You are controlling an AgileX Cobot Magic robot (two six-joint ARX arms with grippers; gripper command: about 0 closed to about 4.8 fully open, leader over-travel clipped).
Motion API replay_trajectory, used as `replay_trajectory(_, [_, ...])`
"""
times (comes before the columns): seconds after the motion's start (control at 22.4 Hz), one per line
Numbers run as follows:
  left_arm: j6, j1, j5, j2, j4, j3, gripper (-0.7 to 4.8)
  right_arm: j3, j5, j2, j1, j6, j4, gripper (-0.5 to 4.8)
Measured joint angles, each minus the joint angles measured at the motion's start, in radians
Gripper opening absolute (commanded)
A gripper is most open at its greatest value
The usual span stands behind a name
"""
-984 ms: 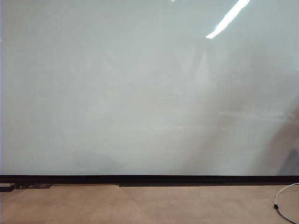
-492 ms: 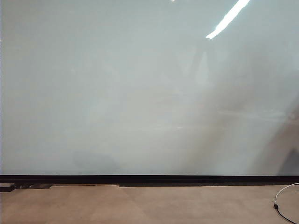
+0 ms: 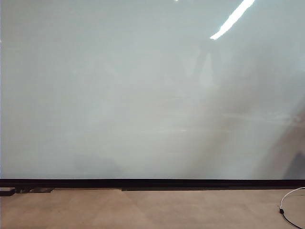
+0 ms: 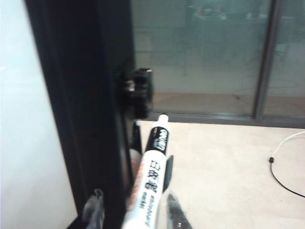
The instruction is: Pick up the pen on the shelf to the right of the whiteboard and draw a straight line.
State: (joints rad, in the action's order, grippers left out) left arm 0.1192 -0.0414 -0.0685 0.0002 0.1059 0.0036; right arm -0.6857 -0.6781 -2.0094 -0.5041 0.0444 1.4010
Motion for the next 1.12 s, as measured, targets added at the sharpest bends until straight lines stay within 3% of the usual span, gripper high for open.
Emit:
replay_trajectory(0.63, [0.000,0.000,0.000,0.000,0.000,0.000,-0.05,0.000,-0.003,0.000,0.000,0.000,0.000,1.33])
replay_trajectory(0.8, [0.000,0.000,0.000,0.000,0.000,0.000,-0.05,0.000,0.000,0.000,0.000,0.000,0.000,0.41])
replay_trajectory(1.12, [0.000,0.000,0.000,0.000,0.000,0.000,-0.05,0.000,0.012,0.001,-0.001,0.000,0.006,0.30])
